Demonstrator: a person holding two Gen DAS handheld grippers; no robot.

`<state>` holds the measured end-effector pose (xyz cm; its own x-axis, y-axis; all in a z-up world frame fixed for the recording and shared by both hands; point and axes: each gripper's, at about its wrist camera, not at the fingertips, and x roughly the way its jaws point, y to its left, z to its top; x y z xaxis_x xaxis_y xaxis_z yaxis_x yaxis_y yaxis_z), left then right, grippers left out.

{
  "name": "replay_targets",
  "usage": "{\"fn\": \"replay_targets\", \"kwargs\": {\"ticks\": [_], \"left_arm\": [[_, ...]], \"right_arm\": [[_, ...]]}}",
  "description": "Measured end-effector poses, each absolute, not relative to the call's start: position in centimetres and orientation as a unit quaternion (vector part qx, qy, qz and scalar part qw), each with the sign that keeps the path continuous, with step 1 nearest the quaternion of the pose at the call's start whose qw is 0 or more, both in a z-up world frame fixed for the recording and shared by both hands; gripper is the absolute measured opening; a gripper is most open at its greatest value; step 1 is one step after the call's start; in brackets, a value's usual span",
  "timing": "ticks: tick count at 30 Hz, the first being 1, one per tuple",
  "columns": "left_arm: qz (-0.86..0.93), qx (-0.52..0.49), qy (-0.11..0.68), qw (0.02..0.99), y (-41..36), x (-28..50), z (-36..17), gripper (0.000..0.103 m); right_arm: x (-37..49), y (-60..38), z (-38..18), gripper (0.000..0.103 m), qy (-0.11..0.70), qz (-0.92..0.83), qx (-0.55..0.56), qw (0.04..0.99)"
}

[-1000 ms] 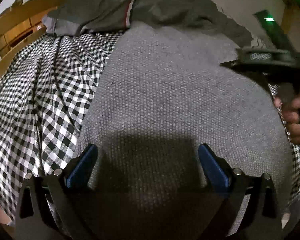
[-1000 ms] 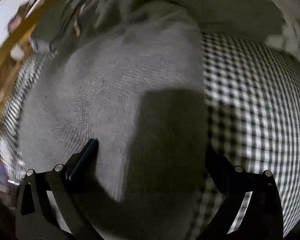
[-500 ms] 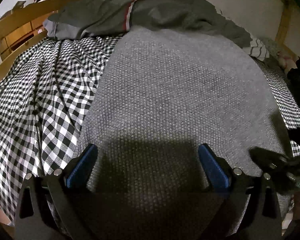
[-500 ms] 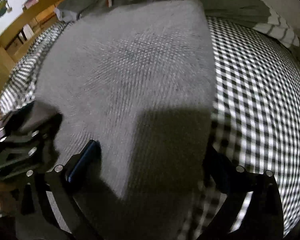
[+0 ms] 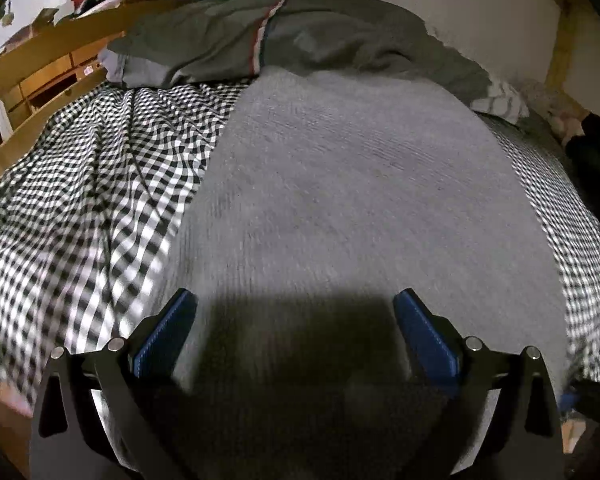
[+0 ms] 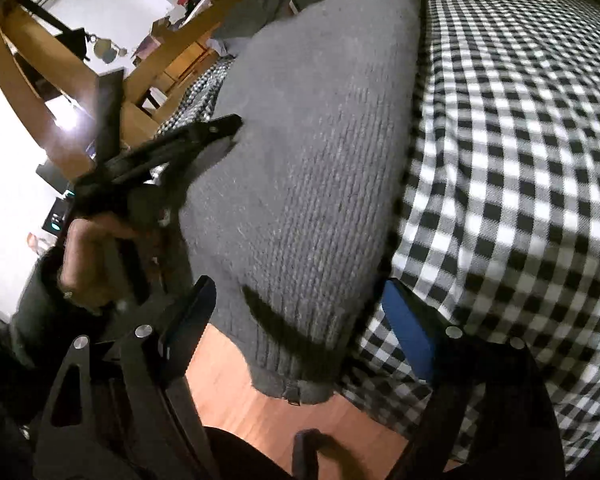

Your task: Fold large clothes

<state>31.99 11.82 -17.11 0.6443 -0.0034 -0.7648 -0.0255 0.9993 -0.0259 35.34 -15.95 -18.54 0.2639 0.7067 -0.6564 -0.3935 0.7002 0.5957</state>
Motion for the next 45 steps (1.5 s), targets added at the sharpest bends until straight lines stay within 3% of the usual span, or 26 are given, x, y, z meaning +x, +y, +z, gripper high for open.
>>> {"fn": "replay_targets", "kwargs": {"ticks": [3, 7, 9, 10, 13, 15, 18, 20, 21, 23, 24, 25, 26, 27, 28, 31, 33, 35, 36, 38, 39, 45], "left_arm": [[-0.010, -0.020, 0.422, 0.906, 11.5, 29.3, -16.4, 0.098], [-0.021, -0.031, 0.418, 0.908, 11.8, 25.4, -15.4, 0.098], [-0.030, -0.040, 0.419, 0.907, 11.9, 24.2, -15.0, 0.098], [-0.033, -0.043, 0.421, 0.905, 12.0, 23.8, -15.0, 0.098], [-0.035, -0.048, 0.443, 0.894, 12.3, 23.1, -15.9, 0.098], [-0.034, -0.062, 0.456, 0.887, 12.8, 23.1, -16.5, 0.098], [-0.031, -0.102, 0.469, 0.877, 14.1, 23.4, -17.1, 0.098], [-0.027, -0.124, 0.476, 0.870, 14.7, 23.6, -17.3, 0.098], [-0.027, -0.129, 0.476, 0.869, 14.8, 23.5, -17.4, 0.098], [-0.029, -0.130, 0.472, 0.871, 14.9, 23.5, -17.3, 0.098], [-0.028, -0.127, 0.472, 0.872, 14.9, 23.5, -17.4, 0.098], [-0.026, -0.122, 0.474, 0.872, 14.8, 23.6, -17.5, 0.098], [-0.026, -0.121, 0.474, 0.872, 14.6, 23.4, -17.4, 0.098], [-0.026, -0.121, 0.474, 0.872, 14.6, 23.4, -17.3, 0.098], [-0.028, -0.121, 0.472, 0.873, 14.6, 23.3, -17.0, 0.098], [-0.032, -0.121, 0.460, 0.879, 14.8, 22.7, -16.2, 0.098], [-0.034, -0.127, 0.451, 0.883, 15.2, 22.3, -15.8, 0.098], [-0.033, -0.139, 0.455, 0.879, 15.8, 22.3, -16.0, 0.098], [-0.031, -0.146, 0.460, 0.875, 16.0, 22.4, -16.3, 0.098], [-0.028, -0.165, 0.472, 0.866, 16.7, 22.2, -16.8, 0.098], [-0.026, -0.176, 0.480, 0.859, 17.0, 22.0, -17.1, 0.098], [-0.041, -0.283, 0.484, 0.827, 20.2, 19.7, -19.6, 0.098]], "right_arm": [[35.6, -15.5, -19.0, 0.089, 0.491, 0.353, 0.176, 0.777], [35.3, -13.3, -20.2, 0.087, 0.480, 0.360, 0.178, 0.780], [35.0, -13.4, -20.5, 0.059, 0.478, 0.375, 0.190, 0.771], [34.8, -13.5, -20.5, 0.052, 0.469, 0.378, 0.195, 0.774], [35.4, -15.0, -20.8, 0.040, 0.454, 0.401, 0.273, 0.747], [36.0, -16.0, -21.1, 0.039, 0.451, 0.400, 0.312, 0.734], [37.1, -14.3, -22.1, 0.047, 0.506, 0.354, 0.225, 0.754], [37.3, -14.5, -22.7, 0.070, 0.520, 0.381, 0.258, 0.720], [37.2, -14.2, -23.2, 0.089, 0.534, 0.402, 0.272, 0.692], [36.9, -13.5, -23.8, 0.091, 0.537, 0.407, 0.277, 0.685], [37.0, -13.3, -23.8, 0.087, 0.522, 0.404, 0.291, 0.693], [37.1, -13.2, -23.9, 0.068, 0.515, 0.406, 0.311, 0.687], [37.4, -13.2, -24.0, 0.056, 0.511, 0.408, 0.330, 0.680], [37.6, -13.1, -23.8, 0.032, 0.505, 0.418, 0.337, 0.676], [37.7, -13.4, -23.4, 0.028, 0.494, 0.432, 0.342, 0.672], [36.8, -15.0, -21.4, 0.024, 0.445, 0.495, 0.373, 0.647], [37.1, -15.2, -21.3, 0.025, 0.462, 0.480, 0.352, 0.658], [37.4, -14.1, -22.3, 0.037, 0.492, 0.454, 0.333, 0.664], [37.6, -13.6, -23.2, 0.053, 0.509, 0.439, 0.333, 0.662], [37.7, -13.4, -24.2, 0.045, 0.504, 0.438, 0.370, 0.646], [37.9, -13.6, -24.2, 0.025, 0.497, 0.443, 0.388, 0.637], [38.4, -18.0, -21.3, 0.019, 0.414, 0.477, 0.477, 0.611]]}}
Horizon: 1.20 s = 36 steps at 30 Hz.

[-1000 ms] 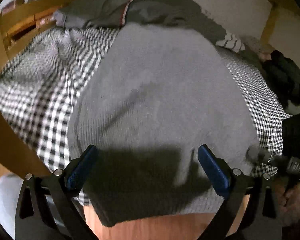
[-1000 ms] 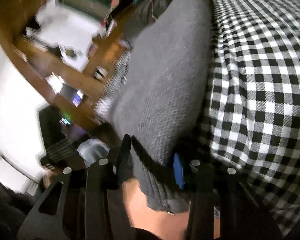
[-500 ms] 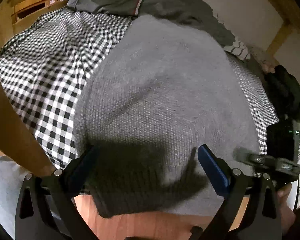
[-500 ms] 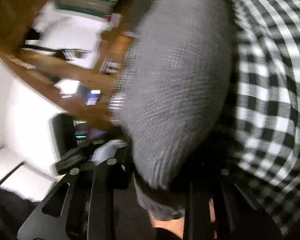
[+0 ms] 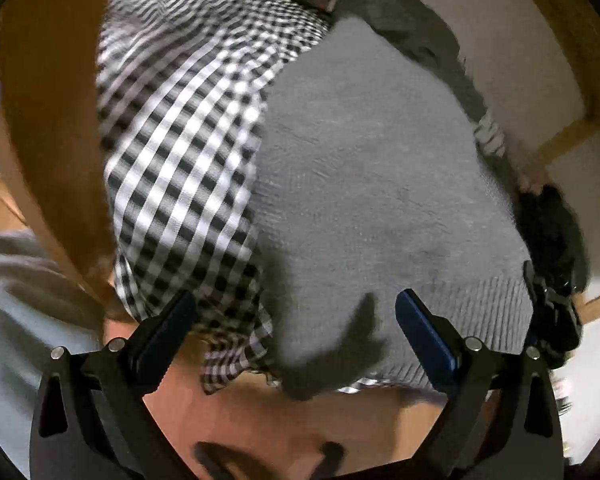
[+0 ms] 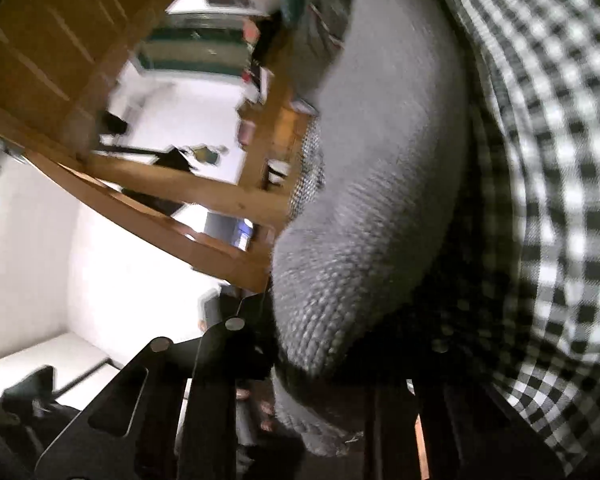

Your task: Fold large clothes

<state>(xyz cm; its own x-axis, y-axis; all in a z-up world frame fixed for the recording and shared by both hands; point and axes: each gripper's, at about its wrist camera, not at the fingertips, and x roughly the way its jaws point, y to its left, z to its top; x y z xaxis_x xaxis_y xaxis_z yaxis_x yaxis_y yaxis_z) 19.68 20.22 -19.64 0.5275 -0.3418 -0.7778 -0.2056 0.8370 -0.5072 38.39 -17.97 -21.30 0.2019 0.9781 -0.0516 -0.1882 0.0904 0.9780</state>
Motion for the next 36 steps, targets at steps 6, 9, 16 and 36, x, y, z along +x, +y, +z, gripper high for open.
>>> {"fn": "replay_targets", "kwargs": {"ticks": [6, 9, 16, 36], "left_arm": [[-0.168, -0.503, 0.465, 0.709, 21.3, 19.2, -24.5, 0.098], [-0.208, -0.552, 0.443, 0.675, 20.4, 19.5, -25.9, 0.098], [-0.222, -0.593, 0.443, 0.634, 18.6, 21.4, -27.5, 0.098], [-0.307, -0.571, 0.467, 0.601, 14.1, 23.5, -24.7, 0.097]], "right_arm": [[38.4, -18.9, -21.0, 0.019, 0.410, 0.478, 0.498, 0.596], [37.5, -19.7, -21.9, 0.019, 0.413, 0.475, 0.519, 0.578], [36.4, -20.4, -22.1, 0.018, 0.420, 0.475, 0.521, 0.571], [37.5, -17.8, -20.8, 0.021, 0.470, 0.458, 0.447, 0.608]]}}
